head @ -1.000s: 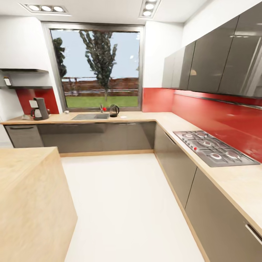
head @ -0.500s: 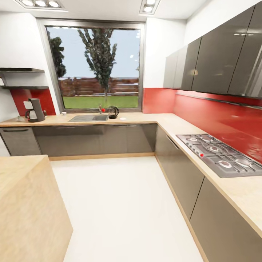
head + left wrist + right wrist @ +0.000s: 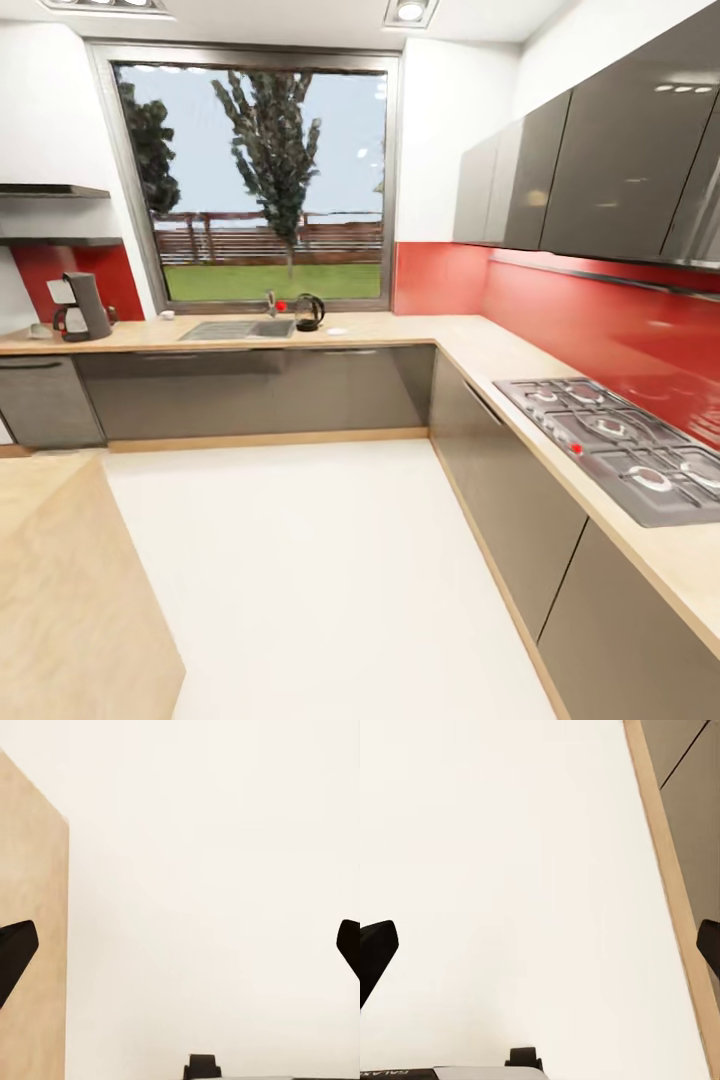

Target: Set up a coffee station on the kitchen countertop: keep the coffee maker on the countertop, move the bottle of coffee from the kitchen shelf to the counter next to the coffee maker, place a paper coffee filter on top of the coffee maker, put the saucer next to the coffee maker with the coffee cup on the saucer, and place the electric kettle next to the coffee maker.

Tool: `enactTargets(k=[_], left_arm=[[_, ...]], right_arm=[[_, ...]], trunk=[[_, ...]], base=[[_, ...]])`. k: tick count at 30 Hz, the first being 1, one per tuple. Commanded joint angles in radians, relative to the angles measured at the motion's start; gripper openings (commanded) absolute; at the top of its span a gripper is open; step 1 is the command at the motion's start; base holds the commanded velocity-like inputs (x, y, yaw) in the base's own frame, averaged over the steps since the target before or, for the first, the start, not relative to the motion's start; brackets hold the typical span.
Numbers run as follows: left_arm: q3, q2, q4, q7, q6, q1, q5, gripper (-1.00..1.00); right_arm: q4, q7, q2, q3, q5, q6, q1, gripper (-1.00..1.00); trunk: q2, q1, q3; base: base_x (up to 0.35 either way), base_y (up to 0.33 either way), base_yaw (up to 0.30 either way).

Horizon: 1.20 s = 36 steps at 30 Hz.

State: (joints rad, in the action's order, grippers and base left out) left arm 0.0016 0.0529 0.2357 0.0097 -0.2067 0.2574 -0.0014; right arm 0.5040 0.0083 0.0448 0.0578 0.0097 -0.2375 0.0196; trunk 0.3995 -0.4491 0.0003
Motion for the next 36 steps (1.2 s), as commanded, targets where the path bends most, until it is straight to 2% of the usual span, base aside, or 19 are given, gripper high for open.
enactTargets(k=[1, 36], left_arm=[[0.0, 0.0, -0.001, 0.001, -0.003, 0.0, 0.0, 1.0], [0.0, 0.005, -0.001, 0.001, -0.003, 0.0, 0.0, 1.0]], right_arm=[[-0.001, 0.001, 0.0, 0.002, 0.001, -0.003, 0.0, 1.0], [-0.001, -0.001, 0.0, 0.002, 0.001, -0.003, 0.0, 1.0]], trunk=[[0.0, -0.001, 0.0], [0.0, -0.001, 0.0]], base=[[0.338, 0.0, 0.0], [0.338, 0.0, 0.0]])
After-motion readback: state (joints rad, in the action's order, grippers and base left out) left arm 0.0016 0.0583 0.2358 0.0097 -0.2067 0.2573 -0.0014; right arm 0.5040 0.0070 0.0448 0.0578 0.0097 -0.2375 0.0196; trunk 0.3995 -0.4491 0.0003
